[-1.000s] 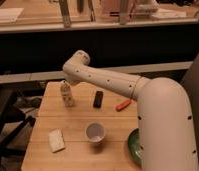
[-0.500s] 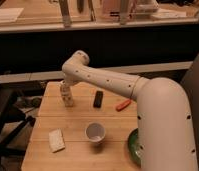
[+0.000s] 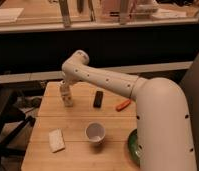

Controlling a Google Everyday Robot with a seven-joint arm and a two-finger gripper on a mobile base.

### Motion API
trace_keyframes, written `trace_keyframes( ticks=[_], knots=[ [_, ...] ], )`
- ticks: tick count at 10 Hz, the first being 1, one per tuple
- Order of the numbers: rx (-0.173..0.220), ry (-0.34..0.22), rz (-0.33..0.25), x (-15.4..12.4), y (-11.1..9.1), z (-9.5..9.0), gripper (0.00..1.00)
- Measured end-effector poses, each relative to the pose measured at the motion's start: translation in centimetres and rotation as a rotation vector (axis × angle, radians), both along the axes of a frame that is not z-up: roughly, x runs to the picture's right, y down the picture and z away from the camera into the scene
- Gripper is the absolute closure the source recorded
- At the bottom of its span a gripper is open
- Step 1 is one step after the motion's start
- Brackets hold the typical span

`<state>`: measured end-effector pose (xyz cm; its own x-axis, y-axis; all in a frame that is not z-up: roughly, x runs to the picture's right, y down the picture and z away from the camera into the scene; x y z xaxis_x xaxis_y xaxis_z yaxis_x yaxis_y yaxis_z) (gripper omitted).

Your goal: Knock the bottle over

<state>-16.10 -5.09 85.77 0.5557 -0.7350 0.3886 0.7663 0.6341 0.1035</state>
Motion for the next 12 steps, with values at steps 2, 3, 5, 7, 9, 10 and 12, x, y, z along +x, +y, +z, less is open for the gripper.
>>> trace_keyframes(
  ticks=[2, 3, 5, 7, 9, 10, 12],
  knots=[
    [0.003, -0.008, -0.004, -0.03, -0.05, 0.05, 1.0],
    [0.005, -0.016, -0.007, -0.2, -0.1, 0.03, 1.0],
    [0.007, -0.022, -0.008, -0.29, -0.17, 0.06, 1.0],
    [0.011, -0.032, -0.013, -0.35, -0.17, 0.05, 1.0],
    [0.014, -0.043, -0.019, -0.52, -0.13, 0.04, 1.0],
    [0.015, -0.048, -0.019, -0.57, -0.16, -0.01, 1.0],
    [0.017, -0.062, -0.025, -0.58, -0.13, -0.02, 1.0]
  ],
)
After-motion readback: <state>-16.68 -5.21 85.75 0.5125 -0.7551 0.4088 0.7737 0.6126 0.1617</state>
